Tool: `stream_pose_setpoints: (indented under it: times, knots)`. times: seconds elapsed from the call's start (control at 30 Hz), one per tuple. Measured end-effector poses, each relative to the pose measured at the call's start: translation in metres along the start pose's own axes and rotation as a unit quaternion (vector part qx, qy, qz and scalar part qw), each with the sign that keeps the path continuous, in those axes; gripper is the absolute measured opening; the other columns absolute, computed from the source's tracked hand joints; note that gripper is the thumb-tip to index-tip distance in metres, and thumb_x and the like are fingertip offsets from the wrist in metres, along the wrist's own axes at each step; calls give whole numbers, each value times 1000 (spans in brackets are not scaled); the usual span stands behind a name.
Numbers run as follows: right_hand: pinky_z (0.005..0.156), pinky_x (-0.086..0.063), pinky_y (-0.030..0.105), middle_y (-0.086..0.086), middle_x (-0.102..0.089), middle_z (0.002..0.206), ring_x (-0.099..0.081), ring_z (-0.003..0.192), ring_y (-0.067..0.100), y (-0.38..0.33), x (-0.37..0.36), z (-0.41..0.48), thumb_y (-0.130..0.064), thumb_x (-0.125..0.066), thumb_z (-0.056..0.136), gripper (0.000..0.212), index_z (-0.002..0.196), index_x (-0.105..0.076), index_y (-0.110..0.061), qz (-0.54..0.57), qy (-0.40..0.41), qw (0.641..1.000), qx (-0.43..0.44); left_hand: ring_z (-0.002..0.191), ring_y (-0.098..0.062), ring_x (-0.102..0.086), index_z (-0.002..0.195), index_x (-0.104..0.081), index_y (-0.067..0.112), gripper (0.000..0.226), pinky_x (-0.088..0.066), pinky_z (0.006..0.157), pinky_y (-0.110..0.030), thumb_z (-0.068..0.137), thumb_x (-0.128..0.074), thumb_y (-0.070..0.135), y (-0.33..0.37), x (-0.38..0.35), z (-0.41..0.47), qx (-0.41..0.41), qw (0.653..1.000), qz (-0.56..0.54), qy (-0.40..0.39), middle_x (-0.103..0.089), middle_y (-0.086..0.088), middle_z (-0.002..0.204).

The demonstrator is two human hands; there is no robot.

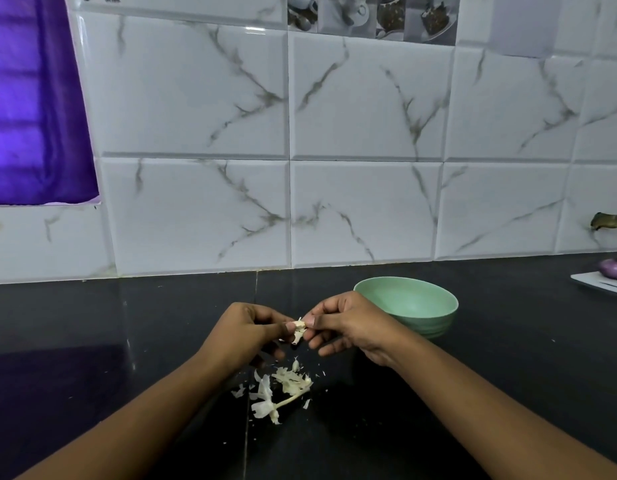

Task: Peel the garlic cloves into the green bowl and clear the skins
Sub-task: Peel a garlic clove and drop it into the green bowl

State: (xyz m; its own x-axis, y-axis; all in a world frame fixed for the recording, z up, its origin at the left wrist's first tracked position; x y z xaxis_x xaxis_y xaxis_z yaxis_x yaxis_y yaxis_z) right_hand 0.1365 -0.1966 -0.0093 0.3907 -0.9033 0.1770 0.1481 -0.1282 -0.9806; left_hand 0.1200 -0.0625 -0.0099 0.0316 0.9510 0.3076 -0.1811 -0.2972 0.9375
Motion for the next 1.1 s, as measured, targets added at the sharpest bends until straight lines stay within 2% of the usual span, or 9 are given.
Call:
stream_pose_setpoints:
  times: [0.27, 0.47, 0.57, 0.67, 0.77, 0.9, 1.0, 1.1]
  knots:
    - [50, -53, 17, 3, -69, 65, -67, 56, 9, -7, -1, -3, -1, -60, 89, 6, 84, -64, -2, -5, 11, 1000, 18, 47, -11, -60, 82, -74, 4, 9, -40, 39, -19, 86, -67, 8, 0, 2, 0, 9, 999, -43, 10, -72, -10, 72]
    - [51, -51, 17, 0, -66, 61, -64, 52, 6, -15, 0, -4, 0, -59, 88, 17, 75, -63, -9, -131, 65, 988, 54, 49, -9, -61, 82, -73, 4, 8, -41, 40, -18, 86, -67, 8, -1, 1, -1, 4, 999, -39, 12, -72, -10, 70]
    - [54, -54, 21, -1, -67, 58, -66, 54, 12, -23, 4, -7, -4, -61, 82, 20, 67, -64, -16, -218, 117, 966, 75, 49, -9, -61, 82, -73, 4, 8, -43, 41, -19, 86, -67, 7, 2, -1, -2, -12, 999, -27, 19, -72, -9, 68]
    - [63, -58, 29, 3, -69, 59, -68, 57, 14, -32, 5, -13, -14, -65, 74, 12, 63, -67, -18, -307, 165, 932, 104, 51, -10, -62, 82, -73, 5, 8, -44, 43, -18, 86, -68, 9, 6, -2, -3, -31, 999, -5, 27, -72, -11, 68]
    - [66, -54, 27, 1, -69, 60, -66, 61, 10, -42, 4, -19, -23, -67, 71, 9, 64, -66, -21, -373, 210, 894, 134, 53, -11, -65, 84, -73, 5, 8, -44, 44, -18, 86, -67, 9, 9, -1, -4, -47, 998, -7, 35, -72, -9, 70]
    - [64, -47, 25, -3, -65, 58, -56, 56, 6, -49, 2, -23, -30, -69, 73, 15, 61, -60, -25, -392, 240, 871, 172, 55, -11, -66, 85, -74, 6, 8, -46, 45, -19, 86, -67, 10, 10, -1, -4, -53, 998, -27, 38, -73, -8, 72]
    - [62, -48, 25, -7, -59, 51, -55, 53, 6, -47, 4, -23, -26, -68, 73, 14, 61, -60, -25, -370, 238, 881, 175, 54, -10, -65, 86, -73, 5, 9, -46, 44, -20, 87, -66, 10, 10, -1, -4, -50, 997, -48, 36, -73, -7, 72]
    - [58, -54, 31, 2, -64, 55, -61, 50, 12, -39, 9, -18, -12, -65, 75, 12, 65, -65, -19, -232, 203, 939, 151, 53, -11, -64, 87, -74, 6, 8, -45, 42, -20, 85, -67, 10, 10, -1, -4, -50, 995, -81, 27, -72, -7, 72]
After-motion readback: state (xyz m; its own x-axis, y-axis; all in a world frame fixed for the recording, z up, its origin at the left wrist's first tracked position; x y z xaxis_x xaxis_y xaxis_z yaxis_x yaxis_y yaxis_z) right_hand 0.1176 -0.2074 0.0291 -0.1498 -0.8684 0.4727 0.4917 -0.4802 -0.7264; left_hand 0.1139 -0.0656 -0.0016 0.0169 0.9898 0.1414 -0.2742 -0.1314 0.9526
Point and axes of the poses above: each hand's wrist, its own z-axis towards the middle knuckle, its own x-axis out of the back of the hand, y = z × x, the point moved 9 cm from there along z, towards the middle knuckle
